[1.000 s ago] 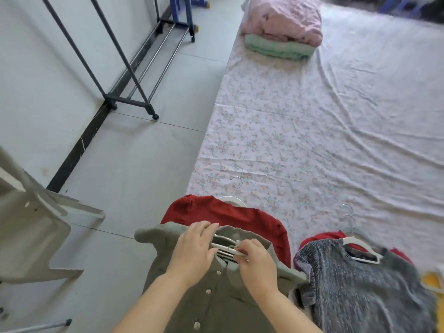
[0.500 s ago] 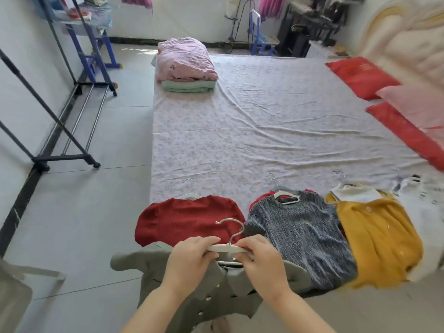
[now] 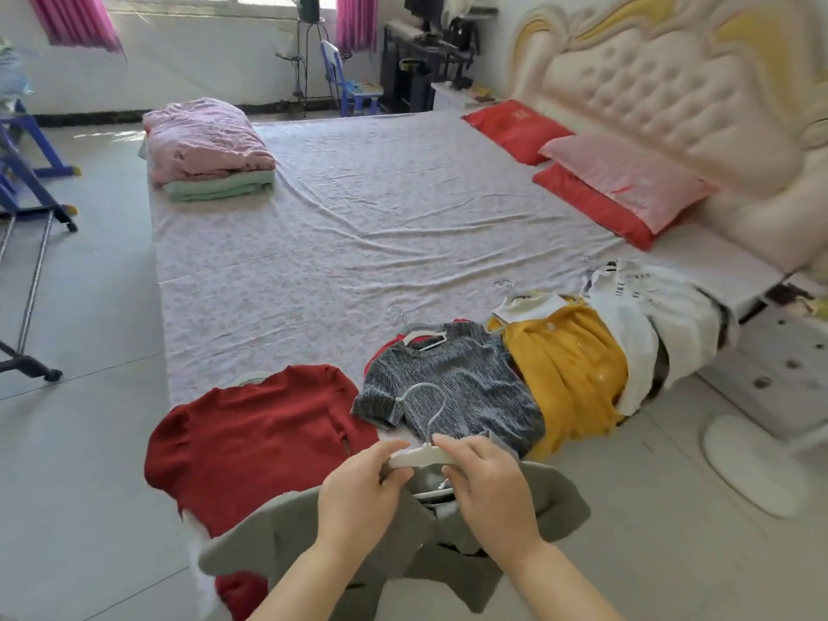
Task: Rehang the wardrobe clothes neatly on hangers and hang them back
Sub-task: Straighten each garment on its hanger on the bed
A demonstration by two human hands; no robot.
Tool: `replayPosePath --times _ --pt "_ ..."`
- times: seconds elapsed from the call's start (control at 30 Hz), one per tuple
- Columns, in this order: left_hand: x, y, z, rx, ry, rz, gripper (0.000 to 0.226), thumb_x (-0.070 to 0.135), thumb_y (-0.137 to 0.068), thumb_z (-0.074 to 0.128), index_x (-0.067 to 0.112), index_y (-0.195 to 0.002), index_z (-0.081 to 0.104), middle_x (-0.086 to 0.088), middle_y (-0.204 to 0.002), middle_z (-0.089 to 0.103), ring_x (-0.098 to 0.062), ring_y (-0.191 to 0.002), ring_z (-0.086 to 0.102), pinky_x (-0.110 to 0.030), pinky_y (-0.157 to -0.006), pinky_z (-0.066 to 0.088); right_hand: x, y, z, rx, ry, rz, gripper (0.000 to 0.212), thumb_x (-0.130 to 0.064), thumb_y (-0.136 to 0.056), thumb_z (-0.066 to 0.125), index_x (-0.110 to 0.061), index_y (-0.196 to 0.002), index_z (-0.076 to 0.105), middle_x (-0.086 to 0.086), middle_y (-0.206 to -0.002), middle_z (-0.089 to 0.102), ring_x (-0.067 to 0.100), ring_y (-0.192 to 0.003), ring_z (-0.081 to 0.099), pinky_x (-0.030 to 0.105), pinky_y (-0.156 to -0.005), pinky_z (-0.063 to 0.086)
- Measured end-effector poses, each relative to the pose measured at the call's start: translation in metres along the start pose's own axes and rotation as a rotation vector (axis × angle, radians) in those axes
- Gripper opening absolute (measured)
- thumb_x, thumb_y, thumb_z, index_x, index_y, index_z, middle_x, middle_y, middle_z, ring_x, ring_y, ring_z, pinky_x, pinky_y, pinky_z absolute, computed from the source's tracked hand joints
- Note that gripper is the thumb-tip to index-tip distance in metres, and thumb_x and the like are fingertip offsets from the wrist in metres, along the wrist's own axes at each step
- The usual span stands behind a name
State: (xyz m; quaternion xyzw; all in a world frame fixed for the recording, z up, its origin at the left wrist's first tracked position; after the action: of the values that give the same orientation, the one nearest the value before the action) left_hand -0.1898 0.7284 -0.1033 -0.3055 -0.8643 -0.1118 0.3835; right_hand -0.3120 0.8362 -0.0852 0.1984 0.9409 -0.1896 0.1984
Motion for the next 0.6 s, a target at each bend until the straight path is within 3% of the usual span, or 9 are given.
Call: replayPosePath --times 0.23,0.4,0.6 --pt "0.076 0.003 0.068 0.041 0.037 -0.046 0.028 0.028 -0.079 0.069 0.037 -0.105 0.064 0.016 -0.087 0.068 -0.007 -0.082 0.062 -0.019 -0.067 0.038 0.085 0.010 -0.064 0.096 0.047 -0.115 0.044 -0.007 -0.065 0.082 -0.017 -0.107 0.071 -0.002 -0.080 0.067 0.015 -0.064 0.063 0.023 -0.055 0.053" --pt "0.118 -0.007 0.109 0.080 0.066 -0.090 0.028 0.028 -0.078 0.069 0.036 -0.104 0.065 0.024 -0.078 0.058 0.000 -0.074 0.053 -0.009 -0.063 0.031 0.143 0.001 -0.093 0.127 -0.005 -0.156 0.039 -0.008 -0.067 0.082 -0.018 -0.103 0.073 -0.003 -0.080 0.066 0.013 -0.065 0.062 0.021 -0.055 0.051" --pt "0.138 -0.035 0.133 0.103 0.094 -0.122 0.025 0.025 -0.079 0.068 0.031 -0.104 0.066 0.025 -0.081 0.057 0.001 -0.079 0.052 -0.007 -0.065 0.030 0.182 -0.033 -0.100 0.111 -0.027 -0.211 0.040 -0.008 -0.064 0.083 -0.020 -0.101 0.074 -0.001 -0.078 0.067 0.015 -0.062 0.063 0.021 -0.049 0.052"
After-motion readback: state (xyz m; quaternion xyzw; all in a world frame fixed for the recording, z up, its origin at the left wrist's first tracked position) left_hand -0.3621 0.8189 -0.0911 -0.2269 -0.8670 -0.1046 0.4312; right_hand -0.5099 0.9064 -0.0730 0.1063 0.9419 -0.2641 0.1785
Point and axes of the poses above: each hand's wrist, its own y-axis away from the middle knuckle, its own z-axis out of the palm, x = y × z, the point moved 2 cm from there along -y, towards the middle knuckle
